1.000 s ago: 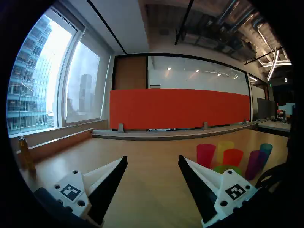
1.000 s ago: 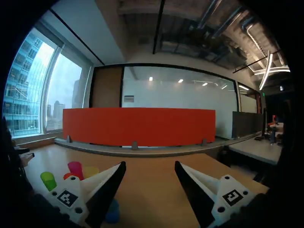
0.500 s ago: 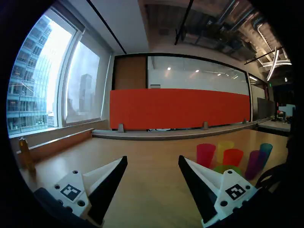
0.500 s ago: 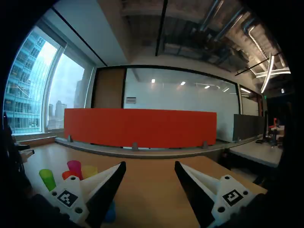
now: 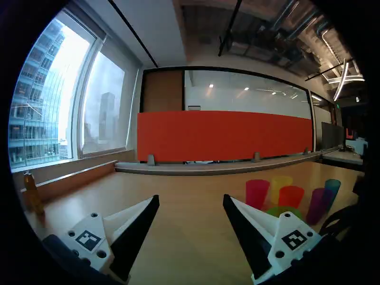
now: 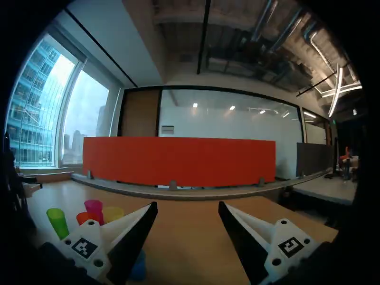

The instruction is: Pour water

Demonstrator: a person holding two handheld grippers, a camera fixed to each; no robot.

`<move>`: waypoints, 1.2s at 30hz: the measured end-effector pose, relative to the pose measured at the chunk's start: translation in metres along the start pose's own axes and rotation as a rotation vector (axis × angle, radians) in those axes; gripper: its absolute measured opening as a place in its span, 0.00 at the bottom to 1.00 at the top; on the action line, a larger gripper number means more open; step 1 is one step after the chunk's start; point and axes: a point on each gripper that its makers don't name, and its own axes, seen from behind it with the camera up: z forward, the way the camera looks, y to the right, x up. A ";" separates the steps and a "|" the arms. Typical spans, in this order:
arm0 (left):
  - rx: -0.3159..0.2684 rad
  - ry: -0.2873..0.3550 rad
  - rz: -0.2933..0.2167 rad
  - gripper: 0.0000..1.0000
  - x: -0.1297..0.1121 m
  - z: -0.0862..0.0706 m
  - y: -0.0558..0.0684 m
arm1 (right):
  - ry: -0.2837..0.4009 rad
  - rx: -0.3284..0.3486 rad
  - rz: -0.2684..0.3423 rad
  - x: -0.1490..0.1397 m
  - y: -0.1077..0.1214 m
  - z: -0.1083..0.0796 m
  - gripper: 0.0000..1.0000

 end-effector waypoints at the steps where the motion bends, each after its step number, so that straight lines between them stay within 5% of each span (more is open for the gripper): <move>1: 0.000 0.000 0.000 1.00 0.000 0.000 0.000 | 0.002 -0.003 0.004 -0.002 0.000 0.001 0.99; 36: 0.000 0.000 0.000 1.00 0.000 0.000 0.000 | -0.089 -0.022 0.019 -0.065 0.006 0.014 0.99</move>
